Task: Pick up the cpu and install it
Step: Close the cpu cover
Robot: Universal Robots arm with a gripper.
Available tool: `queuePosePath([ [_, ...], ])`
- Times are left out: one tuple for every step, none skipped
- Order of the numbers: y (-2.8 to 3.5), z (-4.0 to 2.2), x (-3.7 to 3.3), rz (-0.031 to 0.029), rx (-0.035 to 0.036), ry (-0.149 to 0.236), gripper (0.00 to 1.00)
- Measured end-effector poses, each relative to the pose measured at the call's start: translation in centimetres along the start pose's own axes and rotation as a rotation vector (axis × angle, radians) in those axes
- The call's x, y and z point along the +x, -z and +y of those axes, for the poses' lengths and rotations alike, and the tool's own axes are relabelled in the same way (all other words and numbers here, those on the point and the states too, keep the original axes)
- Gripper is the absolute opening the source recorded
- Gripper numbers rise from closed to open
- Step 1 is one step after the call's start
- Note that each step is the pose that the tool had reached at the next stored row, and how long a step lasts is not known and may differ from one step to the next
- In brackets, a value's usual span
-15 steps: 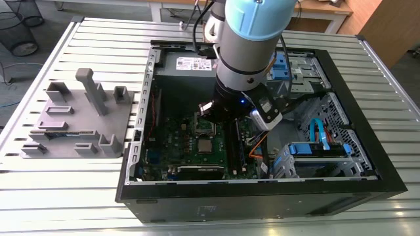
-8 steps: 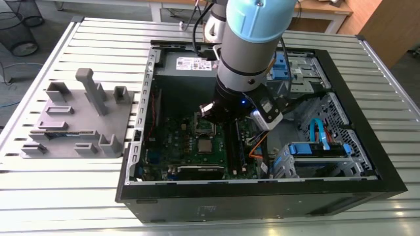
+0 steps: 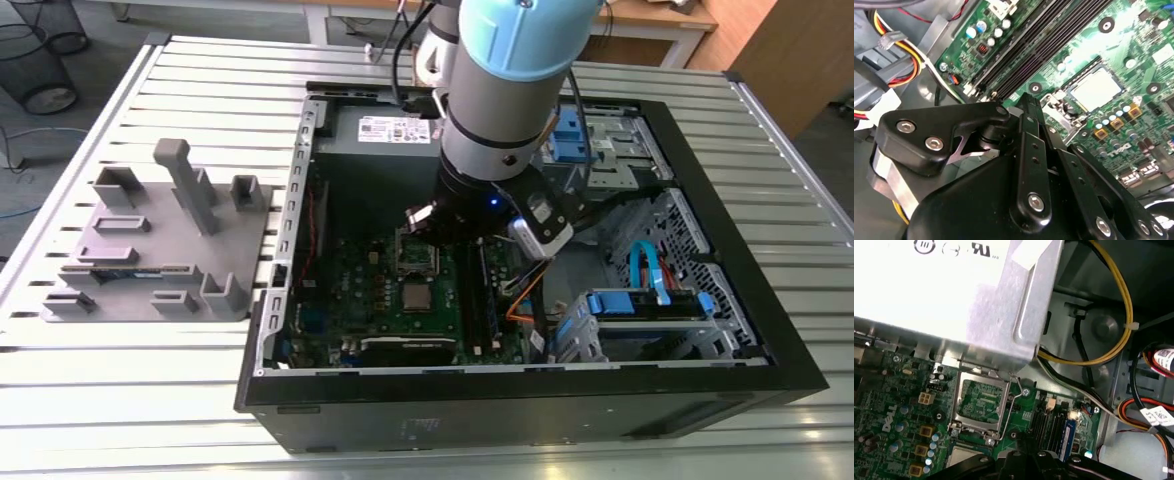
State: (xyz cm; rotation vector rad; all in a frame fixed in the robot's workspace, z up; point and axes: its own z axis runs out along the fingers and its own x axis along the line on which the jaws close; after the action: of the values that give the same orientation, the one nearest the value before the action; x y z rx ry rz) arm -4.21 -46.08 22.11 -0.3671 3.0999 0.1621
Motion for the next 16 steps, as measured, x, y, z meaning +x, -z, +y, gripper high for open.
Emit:
queuePosePath([
  [-0.03,0.16,-0.04,0.0,0.0,0.0,0.11],
  [-0.07,0.28,-0.09,0.0,0.0,0.0,0.11],
  [-0.11,0.38,-0.16,-0.0001,-0.0001,0.0,0.11],
  [-0.14,0.46,-0.23,0.0,0.0,0.0,0.11],
  [-0.18,0.54,-0.33,0.0,-0.0001,0.0,0.11],
  [-0.23,0.64,-0.44,0.0,-0.0001,0.0,0.11],
  [-0.28,0.77,-0.56,0.0,-0.0001,0.0,0.11],
  [-0.33,0.91,-0.66,0.0,0.0,0.0,0.11],
  [-0.38,1.08,-0.74,0.0,0.0001,0.0,0.11],
  [-0.43,1.28,-0.82,-0.0001,0.0,0.0,0.11],
  [-0.49,1.47,-0.87,-0.0001,0.0,0.0,0.11],
  [-0.55,1.64,-0.91,-0.0001,0.0,0.0,0.11],
  [-0.64,1.77,-0.95,-0.0003,0.0,0.0,0.11],
  [-0.73,1.85,-0.96,-0.0006,0.0,0.001,0.11],
  [-0.93,1.95,-0.99,-0.0014,0.0002,0.001,0.11],
  [-1.03,1.98,-1.0,-0.0019,0.0003,0.001,0.11],
])
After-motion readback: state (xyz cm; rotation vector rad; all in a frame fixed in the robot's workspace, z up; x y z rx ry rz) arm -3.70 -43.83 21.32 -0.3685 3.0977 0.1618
